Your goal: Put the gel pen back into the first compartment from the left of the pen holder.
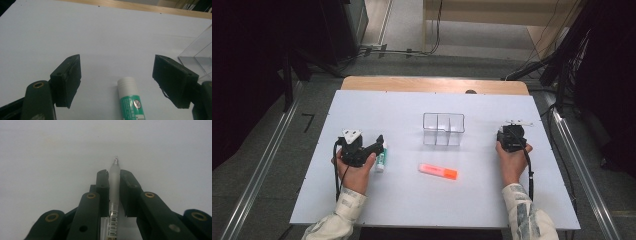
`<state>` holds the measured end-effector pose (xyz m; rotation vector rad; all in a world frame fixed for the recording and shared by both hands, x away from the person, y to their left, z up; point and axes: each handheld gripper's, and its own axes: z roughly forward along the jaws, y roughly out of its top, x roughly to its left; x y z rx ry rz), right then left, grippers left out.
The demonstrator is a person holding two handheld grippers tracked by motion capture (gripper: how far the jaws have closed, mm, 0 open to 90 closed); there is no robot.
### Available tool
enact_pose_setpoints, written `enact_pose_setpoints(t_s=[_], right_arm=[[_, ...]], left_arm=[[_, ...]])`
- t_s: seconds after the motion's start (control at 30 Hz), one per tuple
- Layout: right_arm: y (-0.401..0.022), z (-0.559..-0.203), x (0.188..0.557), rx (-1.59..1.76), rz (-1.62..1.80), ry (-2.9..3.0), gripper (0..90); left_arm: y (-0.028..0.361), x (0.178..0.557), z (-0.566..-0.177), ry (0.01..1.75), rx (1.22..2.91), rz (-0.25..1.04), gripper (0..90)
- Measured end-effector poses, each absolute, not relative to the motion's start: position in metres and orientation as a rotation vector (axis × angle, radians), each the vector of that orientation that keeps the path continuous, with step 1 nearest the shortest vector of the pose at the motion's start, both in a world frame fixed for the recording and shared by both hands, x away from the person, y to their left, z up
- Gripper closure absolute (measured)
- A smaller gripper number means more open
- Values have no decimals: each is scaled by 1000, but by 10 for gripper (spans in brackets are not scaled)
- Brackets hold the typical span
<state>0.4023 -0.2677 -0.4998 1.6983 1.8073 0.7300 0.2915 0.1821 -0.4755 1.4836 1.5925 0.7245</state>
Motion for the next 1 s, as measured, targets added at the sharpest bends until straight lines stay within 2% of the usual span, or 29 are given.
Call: enact_pose_setpoints(t_s=[0.47,1.0], right_arm=[[-268,-491,399,1672,747,1832,780],[-275,-468,377,1604,822,1869,789]], left_arm=[[183,291,-475,1595,1480,722,231],[183,291,-474,1594,1474,725,231]])
